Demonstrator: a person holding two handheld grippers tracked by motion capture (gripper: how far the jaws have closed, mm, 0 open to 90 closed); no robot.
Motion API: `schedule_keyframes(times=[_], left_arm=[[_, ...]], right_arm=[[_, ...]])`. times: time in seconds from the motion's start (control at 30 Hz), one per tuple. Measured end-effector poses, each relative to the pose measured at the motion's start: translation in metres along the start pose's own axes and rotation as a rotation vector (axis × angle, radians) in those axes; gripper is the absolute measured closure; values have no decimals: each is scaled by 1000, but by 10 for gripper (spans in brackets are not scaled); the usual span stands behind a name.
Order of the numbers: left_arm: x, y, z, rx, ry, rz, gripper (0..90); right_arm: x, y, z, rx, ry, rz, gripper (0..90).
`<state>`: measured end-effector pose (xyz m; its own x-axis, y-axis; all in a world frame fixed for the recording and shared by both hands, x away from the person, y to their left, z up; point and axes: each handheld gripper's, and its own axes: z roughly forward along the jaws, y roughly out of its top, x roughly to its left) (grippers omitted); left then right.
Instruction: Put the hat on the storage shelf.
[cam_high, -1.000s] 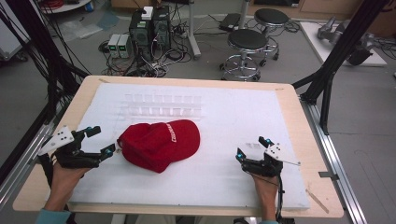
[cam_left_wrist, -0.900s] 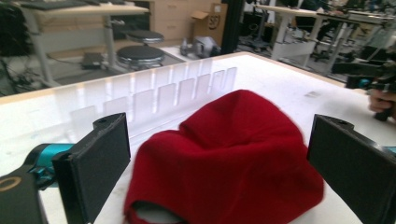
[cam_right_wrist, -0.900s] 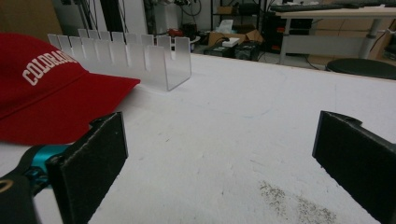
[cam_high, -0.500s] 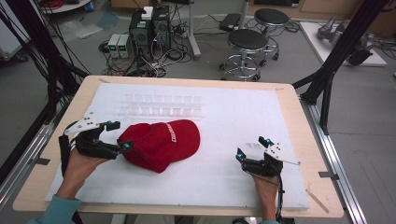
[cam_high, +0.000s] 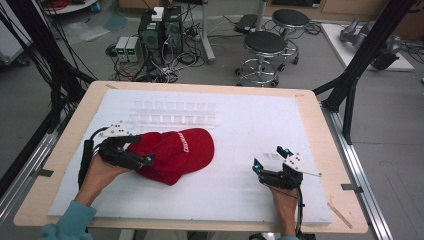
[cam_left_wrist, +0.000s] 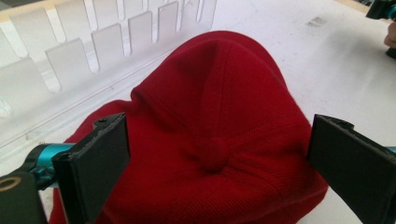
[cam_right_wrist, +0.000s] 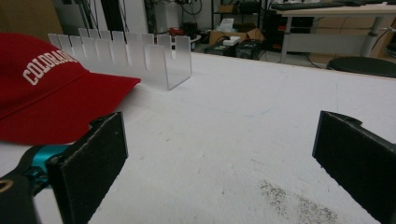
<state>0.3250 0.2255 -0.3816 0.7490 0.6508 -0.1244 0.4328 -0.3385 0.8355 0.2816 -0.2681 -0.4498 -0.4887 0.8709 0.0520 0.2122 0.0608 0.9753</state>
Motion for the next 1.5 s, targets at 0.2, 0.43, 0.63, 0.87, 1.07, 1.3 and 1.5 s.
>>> schedule_keyframes(times=[0.2,0.43,0.63,0.87,1.07,1.3,1.5], left_arm=[[1,-5,2,28,25,-32,65],[3,-15,9,56,5,-69,129],[5,-21,17,82,-11,-91,181],[8,-20,18,52,-38,-129,332],[11,-19,15,31,-59,-169,460],[10,-18,11,-12,-55,-183,590],[9,-16,5,-60,-31,-162,677]], right_arm=[[0,0,0,2,-2,-3,21],[0,0,0,1,-3,-9,21],[0,0,0,1,-3,-8,21],[0,0,0,1,-5,-9,21],[1,0,0,3,-4,-7,22],[1,0,0,4,-4,-8,21],[1,0,0,3,-5,-10,21]])
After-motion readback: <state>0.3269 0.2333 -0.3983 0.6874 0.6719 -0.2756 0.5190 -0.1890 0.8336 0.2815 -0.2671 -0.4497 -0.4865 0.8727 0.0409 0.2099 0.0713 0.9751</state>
